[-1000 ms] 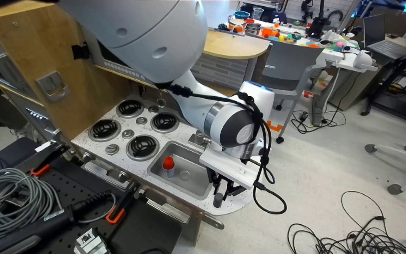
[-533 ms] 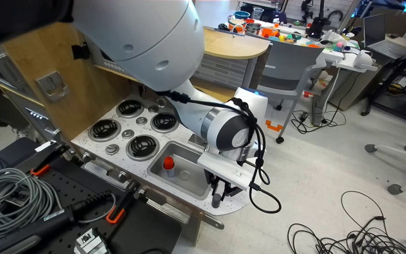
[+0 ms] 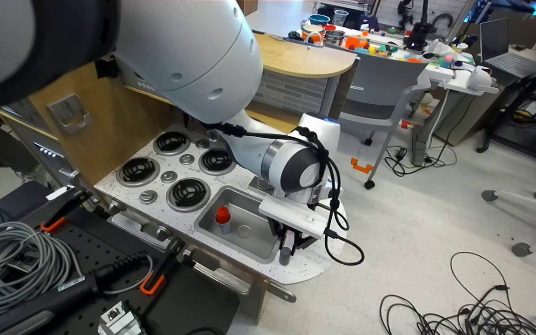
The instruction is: Put the grey thing on the countertop
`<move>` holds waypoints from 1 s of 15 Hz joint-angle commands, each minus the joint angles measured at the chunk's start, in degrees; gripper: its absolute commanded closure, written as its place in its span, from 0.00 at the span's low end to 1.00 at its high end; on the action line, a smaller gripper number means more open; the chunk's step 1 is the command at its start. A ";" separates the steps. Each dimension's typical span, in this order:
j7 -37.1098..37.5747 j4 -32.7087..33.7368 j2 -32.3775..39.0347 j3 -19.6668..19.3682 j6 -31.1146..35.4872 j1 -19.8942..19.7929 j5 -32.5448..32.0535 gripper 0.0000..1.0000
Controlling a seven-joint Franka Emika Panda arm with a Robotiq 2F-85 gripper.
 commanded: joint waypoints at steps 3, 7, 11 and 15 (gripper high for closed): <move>0.60 2.29 1.78 -0.23 -2.12 0.27 -0.47 0.37; -1.51 -4.84 -4.83 0.33 -2.10 0.29 -0.82 0.08; -2.99 -14.26 -13.58 -0.25 0.88 0.84 -2.27 0.00; -3.08 -24.60 -22.77 -1.15 5.10 -0.16 -3.64 0.00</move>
